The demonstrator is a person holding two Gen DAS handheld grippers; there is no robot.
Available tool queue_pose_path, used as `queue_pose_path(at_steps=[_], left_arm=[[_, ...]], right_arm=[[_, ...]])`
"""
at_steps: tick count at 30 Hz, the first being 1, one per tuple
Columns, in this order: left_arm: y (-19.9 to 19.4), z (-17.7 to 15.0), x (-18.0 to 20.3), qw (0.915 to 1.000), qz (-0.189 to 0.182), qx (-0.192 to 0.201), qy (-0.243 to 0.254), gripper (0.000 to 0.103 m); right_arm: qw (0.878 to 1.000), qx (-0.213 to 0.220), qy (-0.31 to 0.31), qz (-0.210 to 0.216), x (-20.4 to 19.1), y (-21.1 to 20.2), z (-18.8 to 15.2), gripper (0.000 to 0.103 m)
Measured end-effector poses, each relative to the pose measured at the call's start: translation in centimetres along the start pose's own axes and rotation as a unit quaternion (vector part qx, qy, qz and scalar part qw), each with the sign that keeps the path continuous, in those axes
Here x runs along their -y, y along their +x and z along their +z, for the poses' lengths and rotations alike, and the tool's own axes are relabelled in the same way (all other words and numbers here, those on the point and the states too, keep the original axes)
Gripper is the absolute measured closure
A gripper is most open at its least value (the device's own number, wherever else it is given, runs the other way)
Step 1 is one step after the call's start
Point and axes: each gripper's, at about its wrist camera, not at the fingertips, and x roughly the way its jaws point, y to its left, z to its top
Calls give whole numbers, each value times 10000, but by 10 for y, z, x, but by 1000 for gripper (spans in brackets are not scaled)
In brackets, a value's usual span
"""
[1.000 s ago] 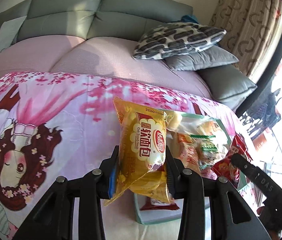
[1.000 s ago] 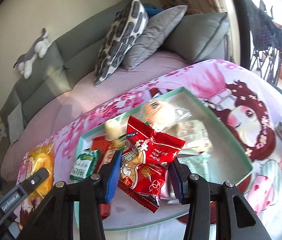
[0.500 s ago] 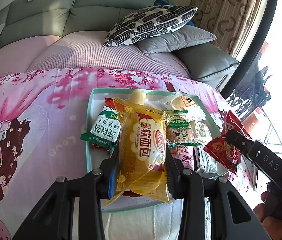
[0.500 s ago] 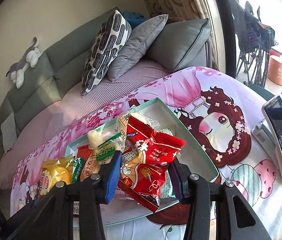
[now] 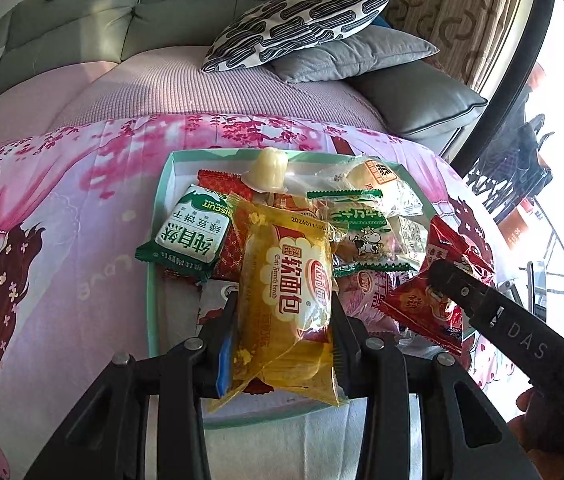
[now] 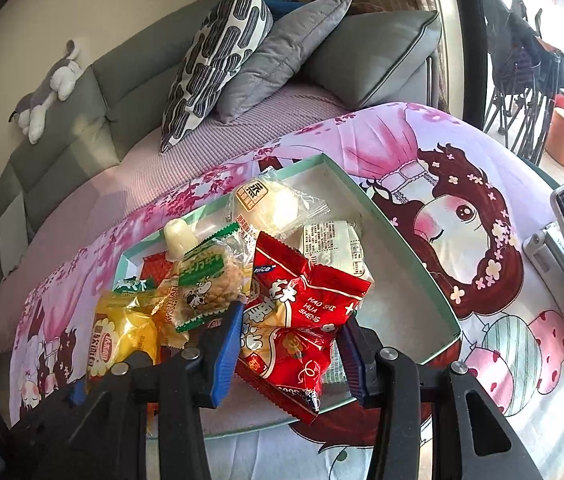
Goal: Organize snacks
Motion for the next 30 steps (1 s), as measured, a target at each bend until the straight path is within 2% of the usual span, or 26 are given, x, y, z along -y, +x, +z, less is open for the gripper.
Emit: queue_pose_path(at_steps=[10,11,13,15,21,24,25,28,30], left_arm=[[8,-1,3,9998,17,-212,58,61],[7,-1,3,9998,13,-211,61,60],[5,0,4,9998,34,-207,60,49],[4,0,3,9996,144,-237,74,44],[-3,-2,-1,9989,321,-350,49,38],[-9,-4,-1,9980,536,-327,97,24],[-13,-4,-1,9977,608,-280,110,22],[-22,-5,-2,9978,625,-197,106,21],[-27,-6,-3,9977,651,-152,119,12]], right_arm=[[9999,-110,-102,-32,-3,5,-2,53],[9998,-135,-118,-39,-3,6,-1,50],[9996,-226,-163,-86,-3,9,-2,42],[9995,-255,-142,-106,-2,10,-3,36],[9994,-275,-161,-143,0,8,-6,19],[9994,-250,-167,-162,0,4,-7,8],[9994,-228,-172,-168,0,1,-7,2],[9996,-154,-189,-127,1,-6,-7,0],[9996,-122,-213,-129,0,-11,-7,0]])
